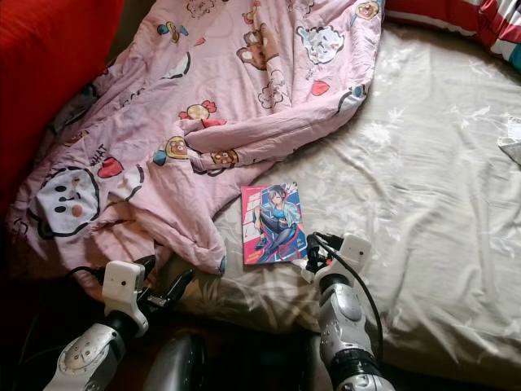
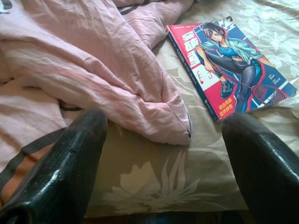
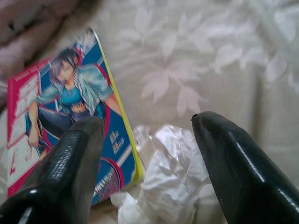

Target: Clean up the room

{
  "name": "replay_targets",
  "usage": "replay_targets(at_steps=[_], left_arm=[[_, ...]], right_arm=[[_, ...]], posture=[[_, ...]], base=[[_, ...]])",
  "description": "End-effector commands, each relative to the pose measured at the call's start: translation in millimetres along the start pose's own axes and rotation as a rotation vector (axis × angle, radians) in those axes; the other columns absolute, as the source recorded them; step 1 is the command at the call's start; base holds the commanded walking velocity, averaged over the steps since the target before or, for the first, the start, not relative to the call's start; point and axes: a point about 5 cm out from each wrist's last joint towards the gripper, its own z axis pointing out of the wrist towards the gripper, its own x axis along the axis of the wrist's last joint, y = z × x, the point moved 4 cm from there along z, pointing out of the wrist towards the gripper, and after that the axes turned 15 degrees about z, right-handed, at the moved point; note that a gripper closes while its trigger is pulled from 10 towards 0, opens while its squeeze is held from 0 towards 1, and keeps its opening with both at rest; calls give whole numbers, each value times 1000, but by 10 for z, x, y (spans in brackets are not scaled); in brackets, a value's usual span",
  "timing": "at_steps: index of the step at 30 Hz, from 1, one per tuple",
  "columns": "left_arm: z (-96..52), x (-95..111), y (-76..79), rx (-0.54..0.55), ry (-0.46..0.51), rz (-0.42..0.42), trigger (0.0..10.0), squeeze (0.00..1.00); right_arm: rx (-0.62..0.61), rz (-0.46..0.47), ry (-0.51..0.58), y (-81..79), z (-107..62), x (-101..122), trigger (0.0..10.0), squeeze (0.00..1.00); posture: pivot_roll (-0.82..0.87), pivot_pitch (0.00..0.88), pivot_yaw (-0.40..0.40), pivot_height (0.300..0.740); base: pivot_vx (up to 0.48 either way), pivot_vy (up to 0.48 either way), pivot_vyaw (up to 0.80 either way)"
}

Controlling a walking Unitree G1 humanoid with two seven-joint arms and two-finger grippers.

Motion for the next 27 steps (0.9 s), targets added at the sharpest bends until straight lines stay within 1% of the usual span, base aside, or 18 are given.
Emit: replay_targets(at_steps=[1, 3, 5, 7, 8, 11, 13, 18, 27], left_arm=[[-77, -65, 7, -14, -36, 14, 10000, 0], [-77, -48, -5, -13, -35, 19, 10000, 0], [-76, -41, -11, -14, -35, 22, 10000, 0], [-76, -40, -11, -14, -35, 23, 10000, 0], [-72, -37, -4, -17, -35, 26, 10000, 0], [-70, -31, 0, -20, -37, 29, 10000, 0], [-71, -30, 4, -21, -39, 31, 10000, 0], [-61, -34, 17, -24, -41, 36, 10000, 0], [-51, -42, 21, -21, -43, 38, 10000, 0]], right_arm=[[-37, 29, -65, 108, -48, -172, 10000, 0], [-69, 62, -89, 174, -68, -235, 10000, 0], [-77, 87, -111, 189, -81, -286, 10000, 0], [-75, 92, -121, 187, -84, -306, 10000, 0], [-82, 94, -160, 209, -111, -395, 10000, 0], [-79, 90, -178, 218, -125, -439, 10000, 0], [-72, 88, -179, 213, -130, -449, 0, 0], [-65, 92, -179, 207, -130, -450, 0, 0], [-39, 79, -183, 150, -121, -462, 0, 0]], posture=[[53, 441, 87, 628], [61, 444, 91, 628], [60, 446, 92, 628], [60, 446, 92, 628], [60, 447, 93, 628], [64, 449, 97, 628], [64, 449, 97, 628], [63, 449, 95, 628], [63, 446, 90, 628]], base=[[0, 0, 0], [0, 0, 0], [0, 0, 0], [0, 0, 0], [0, 0, 0], [0, 0, 0], [0, 0, 0], [0, 0, 0], [0, 0, 0]])
